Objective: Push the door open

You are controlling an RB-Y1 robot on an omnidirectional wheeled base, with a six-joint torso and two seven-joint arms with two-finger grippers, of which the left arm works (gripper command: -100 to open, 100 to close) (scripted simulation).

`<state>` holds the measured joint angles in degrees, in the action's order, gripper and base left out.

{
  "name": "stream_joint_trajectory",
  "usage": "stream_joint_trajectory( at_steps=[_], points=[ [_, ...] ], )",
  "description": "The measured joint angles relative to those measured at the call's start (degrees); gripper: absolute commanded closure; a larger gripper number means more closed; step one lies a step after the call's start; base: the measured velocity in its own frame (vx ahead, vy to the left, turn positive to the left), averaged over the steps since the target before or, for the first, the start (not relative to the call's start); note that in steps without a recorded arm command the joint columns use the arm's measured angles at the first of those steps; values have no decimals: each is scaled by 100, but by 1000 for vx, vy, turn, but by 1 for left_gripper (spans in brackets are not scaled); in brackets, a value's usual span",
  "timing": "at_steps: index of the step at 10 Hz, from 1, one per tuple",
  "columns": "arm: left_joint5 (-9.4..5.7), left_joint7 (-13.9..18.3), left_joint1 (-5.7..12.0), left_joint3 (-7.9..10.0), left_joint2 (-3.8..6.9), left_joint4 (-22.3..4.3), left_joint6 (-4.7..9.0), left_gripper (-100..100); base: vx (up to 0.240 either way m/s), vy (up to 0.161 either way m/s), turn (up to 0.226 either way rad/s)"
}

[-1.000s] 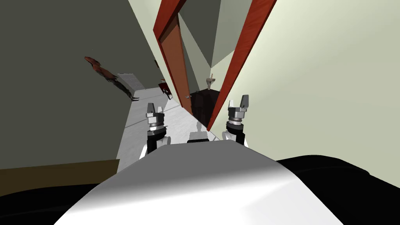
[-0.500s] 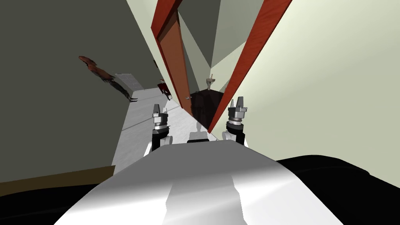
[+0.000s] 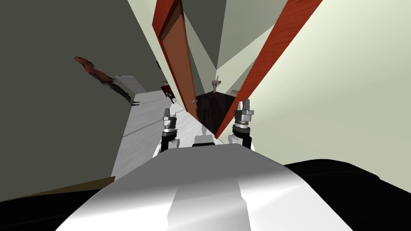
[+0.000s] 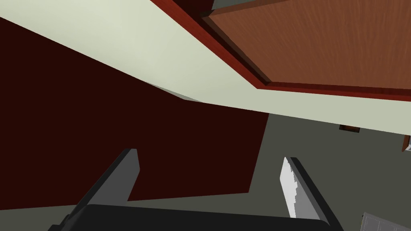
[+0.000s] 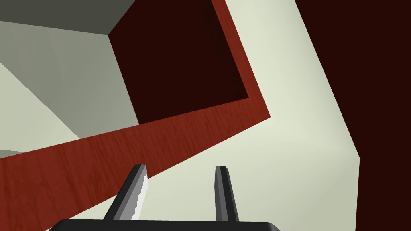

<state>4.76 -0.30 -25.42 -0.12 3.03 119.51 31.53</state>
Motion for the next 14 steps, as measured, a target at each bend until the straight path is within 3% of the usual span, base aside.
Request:
stream_joint_trajectory(
  at_steps=[14],
  points=[
    [158,404,768,-659,208,-1769,363,-100,118,76,-23]
  ],
)
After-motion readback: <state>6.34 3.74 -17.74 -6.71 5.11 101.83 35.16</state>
